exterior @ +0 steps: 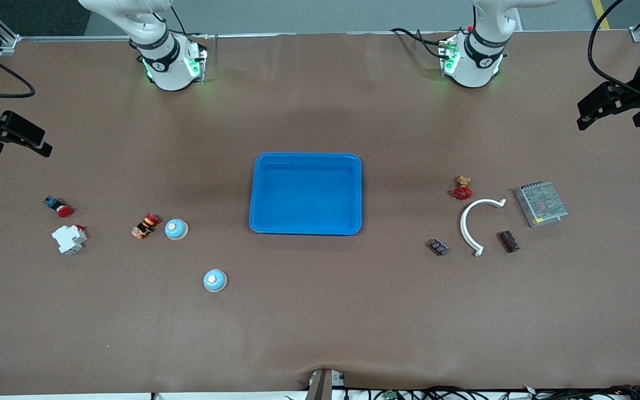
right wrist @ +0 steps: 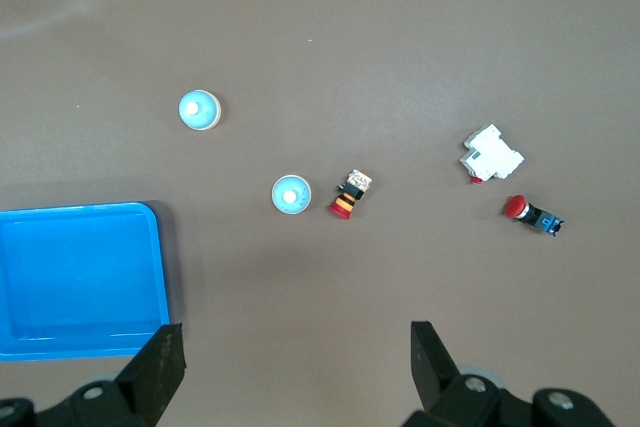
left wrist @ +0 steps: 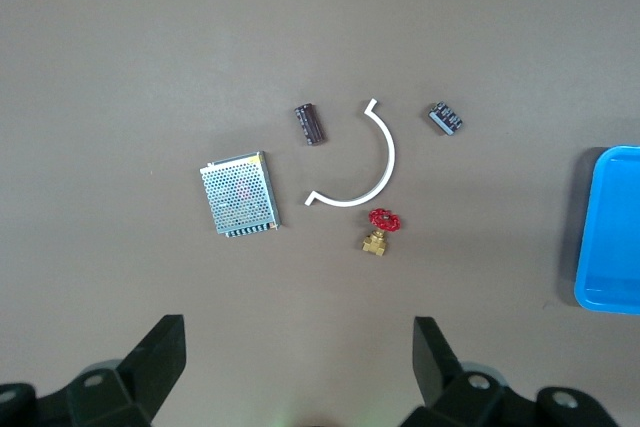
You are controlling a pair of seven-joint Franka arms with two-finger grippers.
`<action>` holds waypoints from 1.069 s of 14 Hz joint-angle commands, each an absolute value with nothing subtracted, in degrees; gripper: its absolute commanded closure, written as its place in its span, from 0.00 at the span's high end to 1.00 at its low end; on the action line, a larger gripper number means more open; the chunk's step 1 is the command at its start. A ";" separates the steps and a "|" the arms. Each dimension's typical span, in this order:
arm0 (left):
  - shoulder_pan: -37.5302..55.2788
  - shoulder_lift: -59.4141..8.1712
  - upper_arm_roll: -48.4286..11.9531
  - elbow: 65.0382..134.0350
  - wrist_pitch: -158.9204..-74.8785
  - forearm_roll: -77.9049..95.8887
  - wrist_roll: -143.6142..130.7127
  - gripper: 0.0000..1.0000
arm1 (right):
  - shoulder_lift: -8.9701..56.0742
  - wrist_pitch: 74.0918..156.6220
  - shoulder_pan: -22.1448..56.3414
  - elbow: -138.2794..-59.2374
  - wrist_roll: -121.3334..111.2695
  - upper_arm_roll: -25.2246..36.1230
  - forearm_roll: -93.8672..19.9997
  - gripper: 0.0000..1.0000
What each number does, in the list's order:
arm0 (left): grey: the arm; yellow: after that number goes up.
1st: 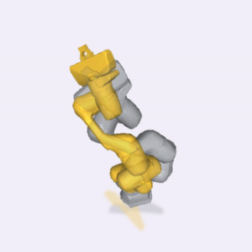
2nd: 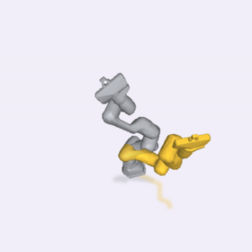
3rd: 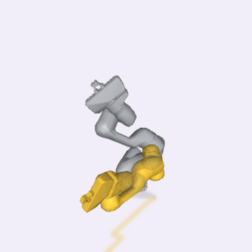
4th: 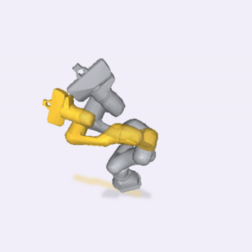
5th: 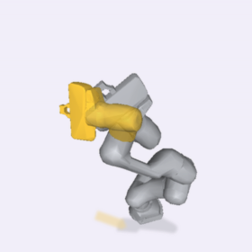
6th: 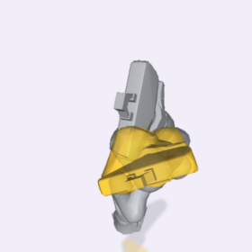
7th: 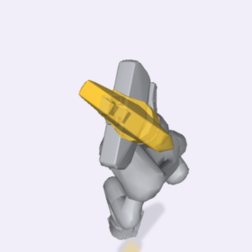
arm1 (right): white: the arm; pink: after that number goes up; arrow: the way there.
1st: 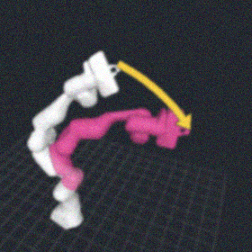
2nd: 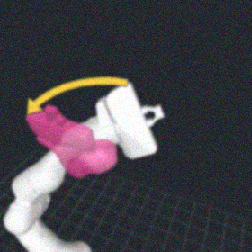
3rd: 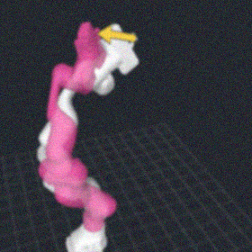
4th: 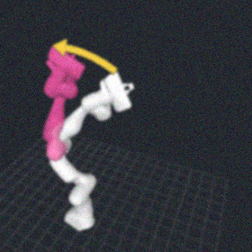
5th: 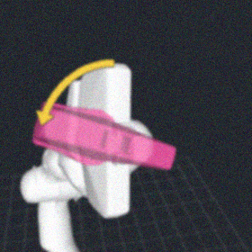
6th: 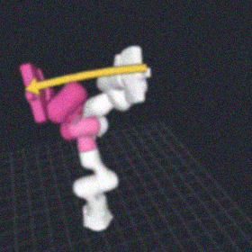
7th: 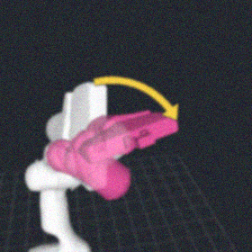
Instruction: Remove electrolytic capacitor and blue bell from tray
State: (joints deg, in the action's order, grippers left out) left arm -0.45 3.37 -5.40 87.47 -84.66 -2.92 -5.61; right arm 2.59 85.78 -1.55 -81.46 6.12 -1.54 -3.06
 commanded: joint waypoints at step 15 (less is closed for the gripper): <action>-0.44 2.46 -5.71 86.13 -83.85 -2.11 -5.45 1.00 | 2.29 87.19 -1.67 -81.39 5.62 -1.76 -0.88 1.00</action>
